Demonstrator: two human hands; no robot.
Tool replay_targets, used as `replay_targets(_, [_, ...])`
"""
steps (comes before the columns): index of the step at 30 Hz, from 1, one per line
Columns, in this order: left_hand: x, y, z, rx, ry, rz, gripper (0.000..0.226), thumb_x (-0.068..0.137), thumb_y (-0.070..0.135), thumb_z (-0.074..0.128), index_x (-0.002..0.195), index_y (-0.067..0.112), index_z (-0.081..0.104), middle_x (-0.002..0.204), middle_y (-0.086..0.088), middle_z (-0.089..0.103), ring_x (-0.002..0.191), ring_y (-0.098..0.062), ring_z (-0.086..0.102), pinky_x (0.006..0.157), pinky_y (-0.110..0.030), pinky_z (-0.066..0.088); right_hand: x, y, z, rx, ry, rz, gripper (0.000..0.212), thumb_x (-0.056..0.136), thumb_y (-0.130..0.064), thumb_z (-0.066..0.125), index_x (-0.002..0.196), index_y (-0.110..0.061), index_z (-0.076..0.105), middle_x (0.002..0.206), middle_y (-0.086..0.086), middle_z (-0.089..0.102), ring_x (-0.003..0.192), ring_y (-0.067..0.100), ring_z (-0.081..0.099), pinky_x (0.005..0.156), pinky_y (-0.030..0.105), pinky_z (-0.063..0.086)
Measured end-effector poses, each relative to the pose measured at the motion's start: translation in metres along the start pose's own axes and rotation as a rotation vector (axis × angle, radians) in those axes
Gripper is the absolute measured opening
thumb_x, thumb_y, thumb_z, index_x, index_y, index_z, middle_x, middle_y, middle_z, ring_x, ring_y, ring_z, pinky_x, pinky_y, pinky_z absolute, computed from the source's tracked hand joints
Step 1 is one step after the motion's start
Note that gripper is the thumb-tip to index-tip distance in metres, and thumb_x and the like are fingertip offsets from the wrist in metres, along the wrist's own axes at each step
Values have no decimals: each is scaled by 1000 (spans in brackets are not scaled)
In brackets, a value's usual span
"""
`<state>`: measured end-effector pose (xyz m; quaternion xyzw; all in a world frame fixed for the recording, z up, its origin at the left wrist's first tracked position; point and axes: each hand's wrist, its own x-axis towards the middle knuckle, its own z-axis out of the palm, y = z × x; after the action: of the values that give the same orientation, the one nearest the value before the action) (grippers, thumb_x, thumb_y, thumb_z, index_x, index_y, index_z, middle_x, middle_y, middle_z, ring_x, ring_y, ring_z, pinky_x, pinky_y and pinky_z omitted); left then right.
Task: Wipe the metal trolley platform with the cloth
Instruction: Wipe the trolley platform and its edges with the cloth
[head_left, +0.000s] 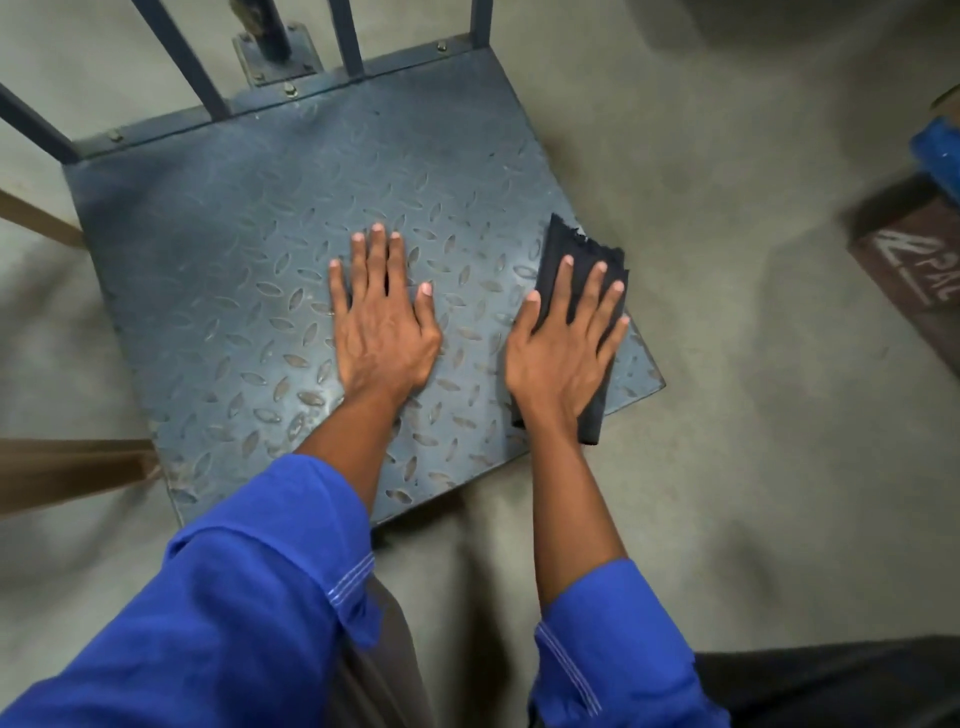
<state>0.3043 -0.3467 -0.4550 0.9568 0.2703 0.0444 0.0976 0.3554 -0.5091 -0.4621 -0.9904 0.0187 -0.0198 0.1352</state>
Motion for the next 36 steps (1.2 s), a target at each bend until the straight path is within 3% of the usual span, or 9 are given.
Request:
replay_targets(6, [0, 1, 1, -1, 7, 9, 65, 111, 43, 19, 168, 14, 10, 176, -6, 4, 163, -22, -2, 131, -52, 2, 71, -64, 14, 42, -97, -66, 61, 108, -46, 14, 167, -29, 6, 175, 6, -3, 161, 28, -11, 127, 56, -6])
replay_targets(11, [1, 1, -3, -25, -14, 4, 62, 111, 39, 16, 168, 14, 11, 177, -5, 3, 163, -21, -3, 131, -52, 3, 52, -83, 12, 28, -181, -428, 58, 110, -46, 16, 166, -31, 11, 175, 1, 3, 161, 23, -4, 129, 53, 1])
replay_targets(16, [6, -3, -1, -57, -2, -52, 61, 111, 37, 15, 168, 18, 10, 177, 0, 2, 163, -20, -5, 131, -52, 1, 46, -34, 6, 29, -108, -295, 57, 111, -47, 17, 166, -33, 15, 175, -1, 7, 161, 22, -3, 129, 52, 2])
replay_targets(22, [25, -8, 5, -56, 31, -118, 61, 109, 38, 17, 168, 22, 10, 177, 1, 1, 163, -22, -6, 130, -57, -1, 125, -85, 24, 12, -96, -199, 61, 108, -44, 15, 167, -30, 9, 175, 6, 2, 161, 30, -2, 128, 57, -1])
replay_targets(27, [40, -9, 8, -30, 38, -133, 62, 109, 38, 15, 168, 22, 8, 177, 0, -1, 163, -24, -7, 129, -58, -1, 126, -128, 31, -16, -186, -449, 61, 108, -48, 13, 166, -31, 7, 175, 3, -1, 161, 27, -6, 128, 55, -5])
replay_targets(31, [40, -8, 6, -22, 24, -140, 62, 109, 39, 13, 169, 22, 5, 177, 0, -5, 162, -23, -10, 129, -59, -1, 103, -88, 15, -11, -272, -703, 59, 108, -54, 14, 165, -37, 10, 175, -5, 0, 161, 20, -7, 129, 52, -2])
replay_targets(36, [43, -10, 10, -5, 13, -128, 63, 108, 41, 8, 168, 22, -1, 176, 0, -11, 161, -24, -15, 128, -59, -2, 128, -58, 13, -30, -196, -498, 62, 107, -58, 12, 165, -37, 8, 175, -4, 0, 161, 20, -7, 130, 51, -3])
